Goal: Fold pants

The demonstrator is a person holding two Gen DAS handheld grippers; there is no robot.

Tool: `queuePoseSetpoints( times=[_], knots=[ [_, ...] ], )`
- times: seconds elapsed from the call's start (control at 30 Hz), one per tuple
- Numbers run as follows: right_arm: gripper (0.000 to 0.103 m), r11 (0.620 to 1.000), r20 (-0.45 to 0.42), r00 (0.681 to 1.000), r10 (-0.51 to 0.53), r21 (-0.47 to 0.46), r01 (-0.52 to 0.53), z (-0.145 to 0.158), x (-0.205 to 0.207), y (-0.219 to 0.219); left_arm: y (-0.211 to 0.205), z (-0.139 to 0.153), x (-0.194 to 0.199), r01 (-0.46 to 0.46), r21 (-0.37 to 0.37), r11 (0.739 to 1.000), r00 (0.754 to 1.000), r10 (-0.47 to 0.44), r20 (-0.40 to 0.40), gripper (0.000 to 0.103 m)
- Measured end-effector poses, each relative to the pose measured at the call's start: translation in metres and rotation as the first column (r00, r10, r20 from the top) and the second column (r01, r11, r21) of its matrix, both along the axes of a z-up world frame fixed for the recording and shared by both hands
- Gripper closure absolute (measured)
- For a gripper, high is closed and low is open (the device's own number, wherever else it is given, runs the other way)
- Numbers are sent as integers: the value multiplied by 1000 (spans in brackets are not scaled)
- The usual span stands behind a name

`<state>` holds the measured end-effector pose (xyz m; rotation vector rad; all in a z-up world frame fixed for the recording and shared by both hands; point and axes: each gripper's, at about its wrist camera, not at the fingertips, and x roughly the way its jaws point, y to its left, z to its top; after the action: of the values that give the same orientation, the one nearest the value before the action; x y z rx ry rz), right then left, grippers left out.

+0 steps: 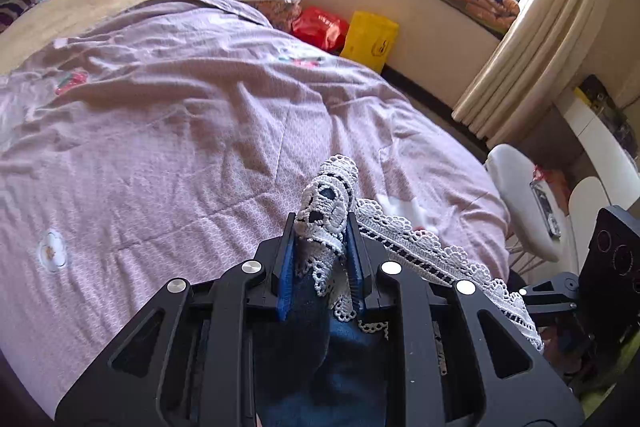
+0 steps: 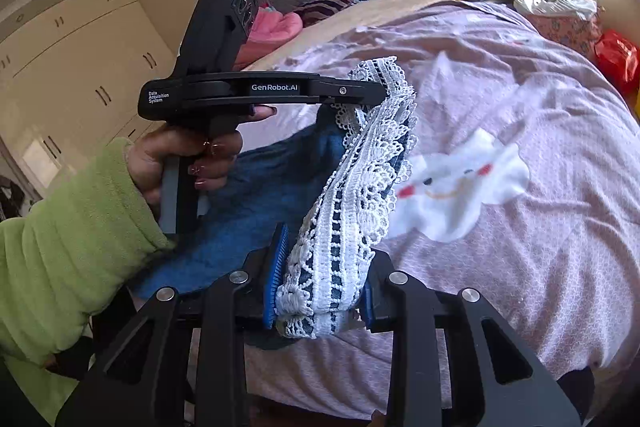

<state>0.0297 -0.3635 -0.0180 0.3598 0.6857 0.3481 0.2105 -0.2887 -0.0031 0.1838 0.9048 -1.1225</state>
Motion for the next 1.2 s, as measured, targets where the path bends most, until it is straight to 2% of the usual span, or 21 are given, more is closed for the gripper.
queuePoseSetpoints(
  times=[0.17,0.3,0.43,0.5,0.57,0.63,0.67,0.7,0.73,0.77,0.9,1.0,1.07,1.2],
  knots=[
    [74,993,70,992,107,-59,-103,30,2,42,54,30,-3,-49,-86,995,998,52,38,88],
    [74,970,87,975,205,-153,-190,37,13,87,98,40,-8,-99,-120,988,993,106,57,88],
    [74,923,32,954,298,-264,-280,20,33,138,134,19,-3,-176,-99,979,984,177,8,88],
    [74,878,-5,939,344,-353,-324,6,39,165,151,3,-1,-221,-80,972,975,219,-32,88],
    [74,834,-43,927,374,-421,-356,-8,43,187,169,-10,1,-274,-65,960,959,268,-90,83],
    [71,811,-77,919,388,-445,-380,-21,45,203,187,-16,-1,-312,-75,947,945,301,-126,65],
    [68,804,-91,914,396,-446,-393,-26,45,209,195,-16,-3,-323,-82,943,941,311,-135,63],
    [65,805,-95,912,399,-439,-398,-30,44,213,201,-17,-5,-338,-81,938,935,325,-142,55],
    [56,811,-94,908,407,-420,-407,-31,43,213,205,-16,-7,-352,-73,933,930,340,-141,47],
    [49,818,-93,904,418,-393,-419,-30,42,212,210,-16,-10,-366,-66,928,925,355,-134,44],
    [44,868,-44,906,422,-267,-418,-12,34,190,236,-12,-23,-435,-99,895,896,419,-150,33],
    [39,928,8,938,346,-154,-340,7,33,151,252,-10,-45,-462,-144,875,882,437,-177,30],
    [37,960,16,964,265,-102,-262,13,37,124,256,-14,-60,-475,-140,869,874,446,-193,30],
    [35,991,-59,990,129,-18,-130,8,69,83,253,-27,-89,-472,-125,873,867,434,-244,30]
  ],
)
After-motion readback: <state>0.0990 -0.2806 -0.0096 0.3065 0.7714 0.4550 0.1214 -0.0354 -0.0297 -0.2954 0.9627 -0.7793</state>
